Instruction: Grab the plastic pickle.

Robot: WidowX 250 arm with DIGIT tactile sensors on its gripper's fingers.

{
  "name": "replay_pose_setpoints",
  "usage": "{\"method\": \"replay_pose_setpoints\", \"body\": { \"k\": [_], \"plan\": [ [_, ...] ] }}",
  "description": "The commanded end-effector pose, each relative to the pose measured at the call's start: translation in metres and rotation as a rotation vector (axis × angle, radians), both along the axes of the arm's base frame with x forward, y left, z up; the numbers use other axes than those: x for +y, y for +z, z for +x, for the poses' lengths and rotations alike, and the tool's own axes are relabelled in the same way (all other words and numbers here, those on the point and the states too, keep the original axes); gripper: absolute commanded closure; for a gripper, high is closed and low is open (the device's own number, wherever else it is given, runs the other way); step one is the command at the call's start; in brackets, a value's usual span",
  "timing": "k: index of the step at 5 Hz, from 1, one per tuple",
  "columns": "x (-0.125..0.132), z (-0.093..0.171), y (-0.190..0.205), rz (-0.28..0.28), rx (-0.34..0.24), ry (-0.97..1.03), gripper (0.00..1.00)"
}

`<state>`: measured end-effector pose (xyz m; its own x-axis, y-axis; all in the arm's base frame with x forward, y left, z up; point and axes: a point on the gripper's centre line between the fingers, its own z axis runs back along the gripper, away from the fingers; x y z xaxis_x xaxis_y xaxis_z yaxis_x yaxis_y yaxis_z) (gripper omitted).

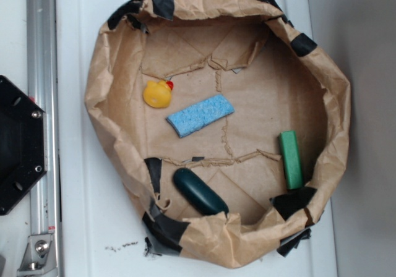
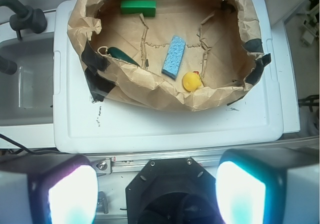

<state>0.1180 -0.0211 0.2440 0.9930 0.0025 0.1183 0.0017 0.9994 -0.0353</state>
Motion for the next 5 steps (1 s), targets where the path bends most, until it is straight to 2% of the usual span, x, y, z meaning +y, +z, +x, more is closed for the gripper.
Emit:
{"method": "replay_pose_setpoints", "body": {
  "k": [1, 2, 3, 4, 5],
  "plan": [
    [0.000, 0.000, 0.000, 0.000, 0.000, 0.000, 0.00],
    [0.004, 0.050, -0.002, -0.036, 0.001, -0.158, 0.00],
    [0.000, 0.100, -0.019, -0.092, 0.044, -0.312, 0.00],
    [-0.003, 0.148, -0.041, -0.171, 0.036, -0.449, 0.00],
    [-0.023, 0.170, -0.088, -0.341, -0.028, -0.559, 0.00]
  ]
}}
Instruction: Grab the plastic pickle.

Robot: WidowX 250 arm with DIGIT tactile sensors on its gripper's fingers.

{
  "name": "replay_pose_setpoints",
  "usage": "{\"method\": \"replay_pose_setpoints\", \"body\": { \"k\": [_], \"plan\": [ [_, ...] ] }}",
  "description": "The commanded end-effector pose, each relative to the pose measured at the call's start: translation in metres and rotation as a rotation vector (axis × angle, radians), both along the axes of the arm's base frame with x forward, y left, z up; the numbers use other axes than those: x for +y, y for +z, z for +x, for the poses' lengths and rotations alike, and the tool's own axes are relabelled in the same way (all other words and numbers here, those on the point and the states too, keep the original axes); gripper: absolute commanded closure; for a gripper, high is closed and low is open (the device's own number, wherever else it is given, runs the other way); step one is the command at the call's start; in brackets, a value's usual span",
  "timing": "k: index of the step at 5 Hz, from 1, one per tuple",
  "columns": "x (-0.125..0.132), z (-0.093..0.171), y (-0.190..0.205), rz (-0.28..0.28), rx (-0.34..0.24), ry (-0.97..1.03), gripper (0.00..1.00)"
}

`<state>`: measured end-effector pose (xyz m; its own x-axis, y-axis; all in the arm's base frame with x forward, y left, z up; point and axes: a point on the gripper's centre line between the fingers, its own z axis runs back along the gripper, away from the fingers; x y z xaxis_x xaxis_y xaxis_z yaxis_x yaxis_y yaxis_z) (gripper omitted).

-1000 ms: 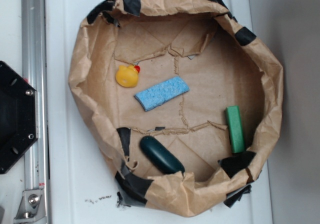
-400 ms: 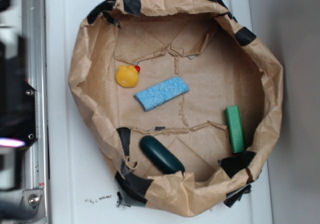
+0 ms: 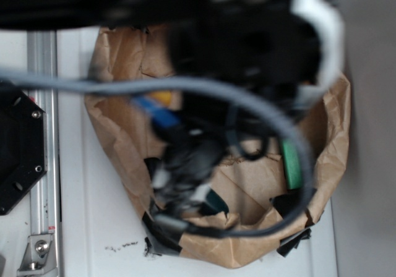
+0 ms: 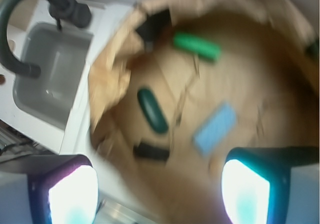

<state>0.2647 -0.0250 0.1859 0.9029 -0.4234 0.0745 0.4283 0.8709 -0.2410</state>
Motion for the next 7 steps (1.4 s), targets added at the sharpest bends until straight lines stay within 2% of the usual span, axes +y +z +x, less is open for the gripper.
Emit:
{"method": "replay_pose_setpoints", "body": {
  "k": [1, 4, 5, 6, 7],
  "plan": [
    [-0.017, 0.016, -0.031, -0.064, -0.081, -0.055, 0.00],
    [-0.017, 0.016, -0.031, -0.064, -0.081, -0.055, 0.00],
    [-0.017, 0.002, -0.045, 0.038, -0.078, -0.141, 0.00],
    [-0.005, 0.002, -0.053, 0.061, -0.058, -0.128, 0.00],
    [0.013, 0.004, -0.068, 0.006, -0.019, -0.144, 0.00]
  ]
}}
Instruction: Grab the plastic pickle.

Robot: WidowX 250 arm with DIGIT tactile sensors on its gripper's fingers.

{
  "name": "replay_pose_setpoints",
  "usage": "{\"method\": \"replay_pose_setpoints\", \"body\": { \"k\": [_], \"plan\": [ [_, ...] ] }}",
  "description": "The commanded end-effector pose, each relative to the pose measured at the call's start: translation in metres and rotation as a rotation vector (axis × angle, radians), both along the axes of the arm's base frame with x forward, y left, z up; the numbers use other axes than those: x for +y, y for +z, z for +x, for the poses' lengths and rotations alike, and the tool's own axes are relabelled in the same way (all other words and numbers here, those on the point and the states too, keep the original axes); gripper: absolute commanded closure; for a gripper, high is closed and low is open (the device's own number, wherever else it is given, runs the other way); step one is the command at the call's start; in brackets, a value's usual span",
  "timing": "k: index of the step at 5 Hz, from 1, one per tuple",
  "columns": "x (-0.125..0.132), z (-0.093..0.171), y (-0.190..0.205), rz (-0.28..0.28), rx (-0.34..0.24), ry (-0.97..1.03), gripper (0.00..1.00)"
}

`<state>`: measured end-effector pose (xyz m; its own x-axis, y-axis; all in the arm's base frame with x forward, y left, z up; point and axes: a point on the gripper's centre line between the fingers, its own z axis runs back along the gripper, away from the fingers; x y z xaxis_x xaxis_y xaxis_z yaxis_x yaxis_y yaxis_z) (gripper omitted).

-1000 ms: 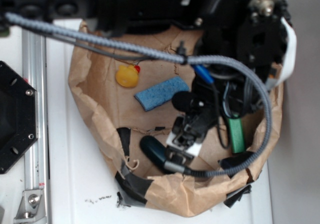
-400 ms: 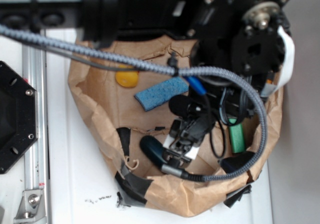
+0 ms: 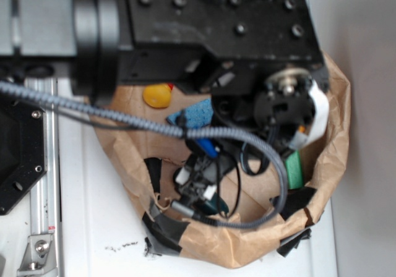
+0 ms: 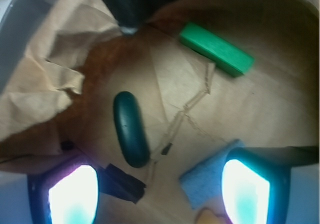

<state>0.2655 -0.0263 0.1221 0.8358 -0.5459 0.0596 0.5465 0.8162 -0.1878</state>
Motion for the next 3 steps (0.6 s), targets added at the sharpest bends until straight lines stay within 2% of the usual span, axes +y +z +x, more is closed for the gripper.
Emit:
{"method": "replay_pose_setpoints", "body": {
  "k": [1, 2, 3],
  "plan": [
    [0.020, 0.007, -0.010, -0.077, 0.012, -0.007, 0.00],
    [0.010, 0.016, -0.030, -0.072, 0.036, -0.057, 0.00],
    [-0.014, 0.004, -0.038, -0.103, 0.021, -0.150, 0.00]
  ]
}}
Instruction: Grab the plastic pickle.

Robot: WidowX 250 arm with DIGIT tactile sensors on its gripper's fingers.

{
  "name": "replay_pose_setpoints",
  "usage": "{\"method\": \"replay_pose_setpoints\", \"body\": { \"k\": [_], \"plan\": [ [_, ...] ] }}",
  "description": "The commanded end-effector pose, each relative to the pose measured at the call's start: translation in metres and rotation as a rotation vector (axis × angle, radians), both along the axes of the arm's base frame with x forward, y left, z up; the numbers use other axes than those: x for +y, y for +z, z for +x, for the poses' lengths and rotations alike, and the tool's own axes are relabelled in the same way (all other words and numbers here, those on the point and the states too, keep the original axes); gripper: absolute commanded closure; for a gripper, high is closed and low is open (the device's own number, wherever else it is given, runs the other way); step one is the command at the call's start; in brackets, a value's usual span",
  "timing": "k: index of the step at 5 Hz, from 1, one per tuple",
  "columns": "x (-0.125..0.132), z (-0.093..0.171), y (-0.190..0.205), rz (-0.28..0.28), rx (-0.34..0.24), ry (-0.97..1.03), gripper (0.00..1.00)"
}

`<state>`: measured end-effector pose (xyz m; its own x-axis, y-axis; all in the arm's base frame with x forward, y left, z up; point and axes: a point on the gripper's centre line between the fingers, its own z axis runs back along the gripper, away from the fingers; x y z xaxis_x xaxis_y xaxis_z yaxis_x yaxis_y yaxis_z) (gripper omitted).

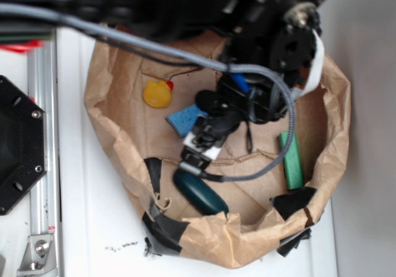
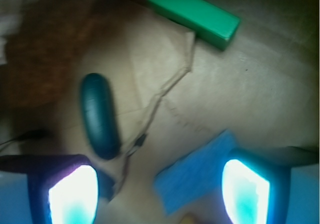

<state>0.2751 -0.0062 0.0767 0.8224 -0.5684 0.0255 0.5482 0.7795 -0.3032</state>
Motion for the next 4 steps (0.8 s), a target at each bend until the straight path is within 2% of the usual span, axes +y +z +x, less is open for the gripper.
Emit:
{"method": "replay_pose_setpoints", "body": {
  "k": [1, 2, 4],
  "plan": [
    [-0.056, -0.014, 0.005, -0.022, -0.073, -0.172, 0.00],
    [-0.070, -0.020, 0.000, -0.026, -0.066, -0.221, 0.00],
    [-0.085, -0.031, -0.031, 0.017, -0.054, -0.257, 0.00]
  ]
}}
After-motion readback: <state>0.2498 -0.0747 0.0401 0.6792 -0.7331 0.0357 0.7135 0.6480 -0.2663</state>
